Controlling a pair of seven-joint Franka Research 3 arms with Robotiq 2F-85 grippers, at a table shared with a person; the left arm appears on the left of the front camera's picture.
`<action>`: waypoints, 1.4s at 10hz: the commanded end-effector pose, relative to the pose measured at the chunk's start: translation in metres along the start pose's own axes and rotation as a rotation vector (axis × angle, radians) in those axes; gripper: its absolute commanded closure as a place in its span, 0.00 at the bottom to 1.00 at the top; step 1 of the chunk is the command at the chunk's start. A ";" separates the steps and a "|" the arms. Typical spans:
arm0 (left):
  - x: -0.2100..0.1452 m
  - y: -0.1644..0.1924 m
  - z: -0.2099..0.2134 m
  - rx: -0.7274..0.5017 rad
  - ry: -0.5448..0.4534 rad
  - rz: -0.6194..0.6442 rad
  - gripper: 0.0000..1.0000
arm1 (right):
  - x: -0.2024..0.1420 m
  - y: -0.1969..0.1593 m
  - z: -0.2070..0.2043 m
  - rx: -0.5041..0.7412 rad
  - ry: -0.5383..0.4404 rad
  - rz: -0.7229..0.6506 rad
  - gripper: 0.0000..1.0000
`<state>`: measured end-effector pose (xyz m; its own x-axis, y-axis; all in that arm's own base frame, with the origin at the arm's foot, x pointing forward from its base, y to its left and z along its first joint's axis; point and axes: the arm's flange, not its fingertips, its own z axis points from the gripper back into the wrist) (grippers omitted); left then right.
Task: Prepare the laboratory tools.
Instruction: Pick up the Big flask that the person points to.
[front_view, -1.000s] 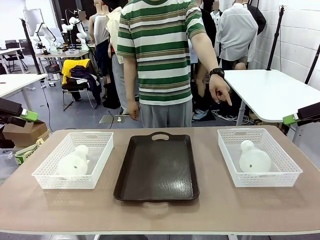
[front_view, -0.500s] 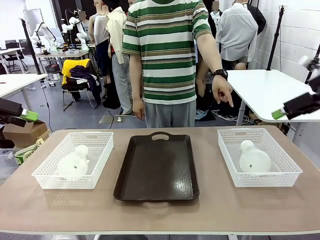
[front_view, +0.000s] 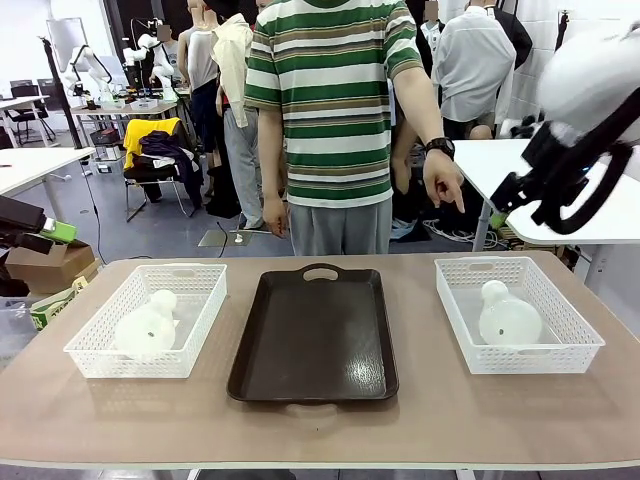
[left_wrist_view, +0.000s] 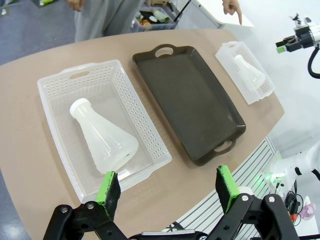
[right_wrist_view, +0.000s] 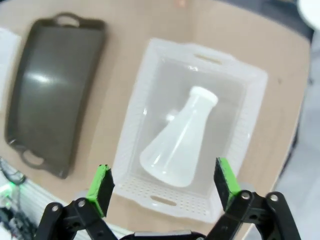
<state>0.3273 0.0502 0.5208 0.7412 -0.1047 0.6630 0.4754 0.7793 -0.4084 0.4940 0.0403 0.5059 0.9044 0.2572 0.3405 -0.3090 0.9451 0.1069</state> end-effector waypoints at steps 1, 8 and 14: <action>-0.001 0.003 0.001 -0.016 -0.004 -0.015 0.00 | 0.025 0.007 -0.017 -0.165 0.123 -0.113 0.00; -0.001 0.003 0.001 -0.016 -0.004 -0.015 0.00 | 0.035 -0.003 -0.136 -0.168 0.275 -0.314 0.00; -0.001 0.003 0.001 -0.016 -0.004 -0.015 0.00 | 0.024 -0.024 -0.174 -0.158 0.254 -0.412 0.00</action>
<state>0.3272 0.0503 0.5208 0.7415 -0.1044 0.6628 0.4746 0.7799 -0.4081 0.5728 0.0574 0.3546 0.9955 -0.0847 0.0433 0.0837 0.9962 0.0254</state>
